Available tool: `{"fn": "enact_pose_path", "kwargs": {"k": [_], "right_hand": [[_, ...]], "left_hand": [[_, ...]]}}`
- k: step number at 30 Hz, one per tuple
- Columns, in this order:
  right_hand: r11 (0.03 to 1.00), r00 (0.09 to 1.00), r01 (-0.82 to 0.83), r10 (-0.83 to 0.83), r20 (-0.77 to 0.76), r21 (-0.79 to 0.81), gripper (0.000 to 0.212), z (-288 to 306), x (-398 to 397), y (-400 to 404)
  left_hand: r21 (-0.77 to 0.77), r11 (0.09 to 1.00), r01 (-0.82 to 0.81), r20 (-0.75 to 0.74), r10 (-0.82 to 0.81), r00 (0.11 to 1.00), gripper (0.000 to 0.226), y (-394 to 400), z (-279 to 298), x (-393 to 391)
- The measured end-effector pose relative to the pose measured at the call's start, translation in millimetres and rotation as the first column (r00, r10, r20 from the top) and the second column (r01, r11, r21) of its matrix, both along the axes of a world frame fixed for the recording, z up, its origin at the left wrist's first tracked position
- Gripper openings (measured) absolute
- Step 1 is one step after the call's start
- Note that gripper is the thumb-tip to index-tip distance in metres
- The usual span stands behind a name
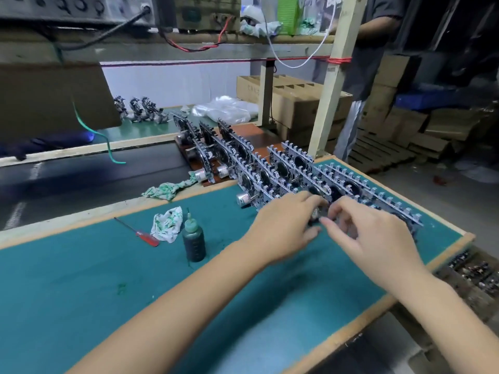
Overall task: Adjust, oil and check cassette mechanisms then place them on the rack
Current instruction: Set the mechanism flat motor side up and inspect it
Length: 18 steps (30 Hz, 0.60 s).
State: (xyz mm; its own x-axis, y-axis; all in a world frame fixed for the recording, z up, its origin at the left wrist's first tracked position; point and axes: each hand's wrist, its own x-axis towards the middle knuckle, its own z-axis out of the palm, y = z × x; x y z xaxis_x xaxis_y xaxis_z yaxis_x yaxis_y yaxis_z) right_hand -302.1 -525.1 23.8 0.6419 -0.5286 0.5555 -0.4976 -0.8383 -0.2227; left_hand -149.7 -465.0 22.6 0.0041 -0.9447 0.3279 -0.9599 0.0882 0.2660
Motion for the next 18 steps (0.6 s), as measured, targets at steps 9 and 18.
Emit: {"fn": "enact_pose_path", "kwargs": {"k": [9,18], "right_hand": [[0.797,0.780,-0.531,0.593,-0.201,0.289,0.018,-44,124,131],[0.476,0.427,-0.804,0.879,-0.211,0.357,0.031,-61,237,276]], "left_hand": [[0.095,0.837,-0.538,-0.281,0.541,0.793,0.024,233,-55,91],[-0.061,0.482,-0.874,-0.030,0.874,0.484,0.037,419,-46,116]]}}
